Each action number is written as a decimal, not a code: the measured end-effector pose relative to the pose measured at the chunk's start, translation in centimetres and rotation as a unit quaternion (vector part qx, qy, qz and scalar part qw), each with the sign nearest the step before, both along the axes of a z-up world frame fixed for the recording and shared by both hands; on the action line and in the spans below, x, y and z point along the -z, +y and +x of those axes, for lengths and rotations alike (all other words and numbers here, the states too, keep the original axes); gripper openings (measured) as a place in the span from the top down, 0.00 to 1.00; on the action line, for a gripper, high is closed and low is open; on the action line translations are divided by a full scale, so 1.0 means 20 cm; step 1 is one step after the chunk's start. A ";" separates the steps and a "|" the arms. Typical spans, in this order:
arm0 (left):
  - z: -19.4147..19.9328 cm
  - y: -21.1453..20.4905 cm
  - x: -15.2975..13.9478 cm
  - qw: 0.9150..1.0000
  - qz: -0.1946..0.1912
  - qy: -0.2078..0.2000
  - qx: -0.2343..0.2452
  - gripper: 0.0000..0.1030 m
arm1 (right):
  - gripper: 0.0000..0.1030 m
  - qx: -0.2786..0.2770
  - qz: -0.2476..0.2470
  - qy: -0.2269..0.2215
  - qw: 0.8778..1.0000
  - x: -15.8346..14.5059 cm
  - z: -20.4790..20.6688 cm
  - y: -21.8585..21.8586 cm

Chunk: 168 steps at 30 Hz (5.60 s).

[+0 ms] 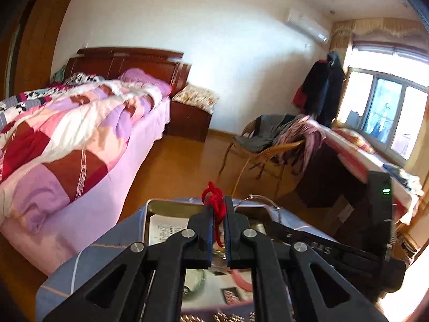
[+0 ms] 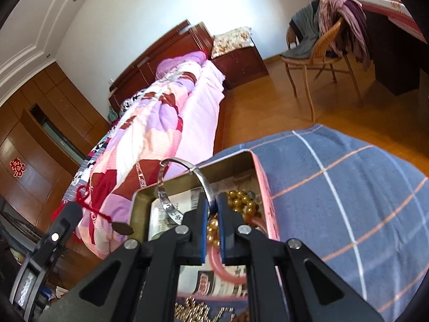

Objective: Organize jewelry

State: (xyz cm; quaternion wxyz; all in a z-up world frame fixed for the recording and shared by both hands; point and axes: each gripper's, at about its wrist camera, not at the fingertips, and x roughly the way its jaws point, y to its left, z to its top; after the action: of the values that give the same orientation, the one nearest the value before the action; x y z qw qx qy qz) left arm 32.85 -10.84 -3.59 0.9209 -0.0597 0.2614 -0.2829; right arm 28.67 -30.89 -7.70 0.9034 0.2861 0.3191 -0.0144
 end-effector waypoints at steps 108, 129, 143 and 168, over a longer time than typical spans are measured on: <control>-0.55 0.47 0.33 0.973 0.120 0.145 -0.136 0.30 | 0.40 -0.190 -0.222 0.094 0.952 0.20 -0.34 0.17; -0.38 0.31 0.42 0.973 0.138 0.160 -0.091 0.93 | 0.80 -0.152 0.002 0.019 0.988 0.16 -0.60 0.19; -0.66 0.32 0.22 0.991 0.075 0.102 -0.051 0.93 | 0.80 -0.105 0.019 -0.012 0.994 0.09 -0.74 0.18; -0.93 0.26 0.02 0.998 0.060 0.029 0.000 0.92 | 0.80 -0.063 -0.087 -0.067 0.992 -0.16 -0.92 0.31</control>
State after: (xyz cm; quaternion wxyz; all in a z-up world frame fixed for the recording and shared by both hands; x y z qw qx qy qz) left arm 14.16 -5.73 -3.97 0.9149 -0.0124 0.3048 -0.2645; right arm 10.29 -24.64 -4.42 0.9433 0.1863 0.2727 0.0339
